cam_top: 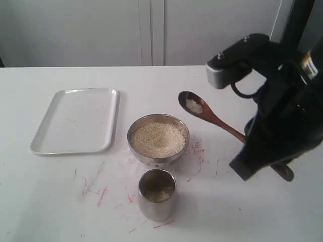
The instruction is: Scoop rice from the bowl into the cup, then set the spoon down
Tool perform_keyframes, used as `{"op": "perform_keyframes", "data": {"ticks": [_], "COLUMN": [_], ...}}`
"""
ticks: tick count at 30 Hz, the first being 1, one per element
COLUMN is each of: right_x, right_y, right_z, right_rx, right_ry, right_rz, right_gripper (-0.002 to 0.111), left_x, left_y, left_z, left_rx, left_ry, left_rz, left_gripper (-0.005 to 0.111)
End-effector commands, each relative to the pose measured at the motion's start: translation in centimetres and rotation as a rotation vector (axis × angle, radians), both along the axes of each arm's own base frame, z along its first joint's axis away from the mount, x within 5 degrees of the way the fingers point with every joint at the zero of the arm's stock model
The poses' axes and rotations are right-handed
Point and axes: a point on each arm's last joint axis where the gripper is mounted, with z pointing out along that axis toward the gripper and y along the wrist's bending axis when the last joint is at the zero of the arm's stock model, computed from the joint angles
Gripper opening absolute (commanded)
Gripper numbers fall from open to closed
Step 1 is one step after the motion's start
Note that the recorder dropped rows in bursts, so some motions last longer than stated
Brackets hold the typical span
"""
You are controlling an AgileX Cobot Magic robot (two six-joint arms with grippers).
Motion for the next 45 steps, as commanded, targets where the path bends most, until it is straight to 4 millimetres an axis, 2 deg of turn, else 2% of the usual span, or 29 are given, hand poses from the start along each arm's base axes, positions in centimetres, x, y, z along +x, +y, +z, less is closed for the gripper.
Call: {"op": "perform_keyframes", "data": {"ticks": [1, 6, 9, 19, 26, 37, 45], "right_x": [-1.8, -2.7, -3.2, -4.7, -4.6, -4.2, -3.7], "right_y": [-0.9, -1.3, -0.8, 1.9, 4.7, 6.5, 7.8], "right_z": [-1.2, -2.3, -2.8, -3.2, -5.6, -7.7, -8.5], "right_rx": [0.012, 0.016, 0.012, 0.028, -0.070, -0.277, -0.328], "right_ry": [0.036, 0.076, 0.095, 0.145, 0.224, 0.132, 0.040], "right_rz": [-0.035, -0.060, -0.051, -0.054, 0.005, 0.038, 0.117], "right_gripper": [0.000, 0.000, 0.000, 0.000, 0.000, 0.000, 0.000], "left_x": [0.0, 0.0, 0.0, 0.0, 0.0, 0.0, 0.0], "left_y": [0.0, 0.0, 0.0, 0.0, 0.0, 0.0, 0.0], "left_z": [0.3, 0.3, 0.3, 0.3, 0.3, 0.3, 0.3], "left_rx": [-0.008, -0.008, -0.008, -0.008, -0.008, -0.008, -0.008], "left_ry": [-0.012, -0.012, -0.012, -0.012, -0.012, -0.012, -0.012], "left_rz": [-0.005, -0.005, -0.005, -0.005, -0.005, -0.005, -0.005], "left_gripper": [0.014, 0.014, 0.014, 0.014, 0.014, 0.014, 0.014]}}
